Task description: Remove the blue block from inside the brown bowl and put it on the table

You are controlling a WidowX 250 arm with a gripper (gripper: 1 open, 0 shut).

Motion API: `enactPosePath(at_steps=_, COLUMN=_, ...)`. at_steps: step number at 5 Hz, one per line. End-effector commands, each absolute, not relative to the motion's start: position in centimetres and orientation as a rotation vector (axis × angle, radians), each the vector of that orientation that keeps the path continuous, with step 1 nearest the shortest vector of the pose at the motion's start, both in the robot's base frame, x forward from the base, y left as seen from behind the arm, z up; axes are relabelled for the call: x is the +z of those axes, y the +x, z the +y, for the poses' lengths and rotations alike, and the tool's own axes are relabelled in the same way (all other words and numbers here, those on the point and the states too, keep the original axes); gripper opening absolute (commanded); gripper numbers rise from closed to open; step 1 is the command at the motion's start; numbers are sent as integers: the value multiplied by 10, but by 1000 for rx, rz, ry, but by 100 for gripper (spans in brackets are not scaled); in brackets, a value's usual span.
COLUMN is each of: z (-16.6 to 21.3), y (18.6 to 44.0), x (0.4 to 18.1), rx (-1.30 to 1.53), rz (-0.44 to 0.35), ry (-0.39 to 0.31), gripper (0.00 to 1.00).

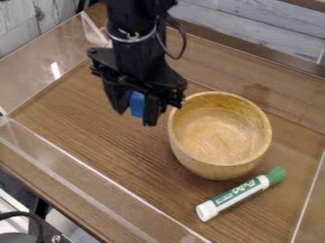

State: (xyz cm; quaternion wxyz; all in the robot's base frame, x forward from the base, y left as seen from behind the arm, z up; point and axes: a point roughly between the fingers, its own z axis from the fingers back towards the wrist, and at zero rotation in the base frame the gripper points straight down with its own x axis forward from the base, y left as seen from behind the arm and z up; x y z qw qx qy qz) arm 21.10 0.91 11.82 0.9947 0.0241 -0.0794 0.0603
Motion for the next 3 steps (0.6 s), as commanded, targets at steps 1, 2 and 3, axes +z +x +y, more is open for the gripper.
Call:
enactPosePath(at_steps=1, z=10, y=221, x=121, rx=112, rz=-188, ry=56, gripper=0)
enactPosePath(at_steps=2, z=12, y=226, x=119, rx=121, rz=-187, ry=55, gripper=0)
enactPosePath(at_steps=3, z=13, y=230, x=116, rx=128, rz=-186, ry=53, gripper=0)
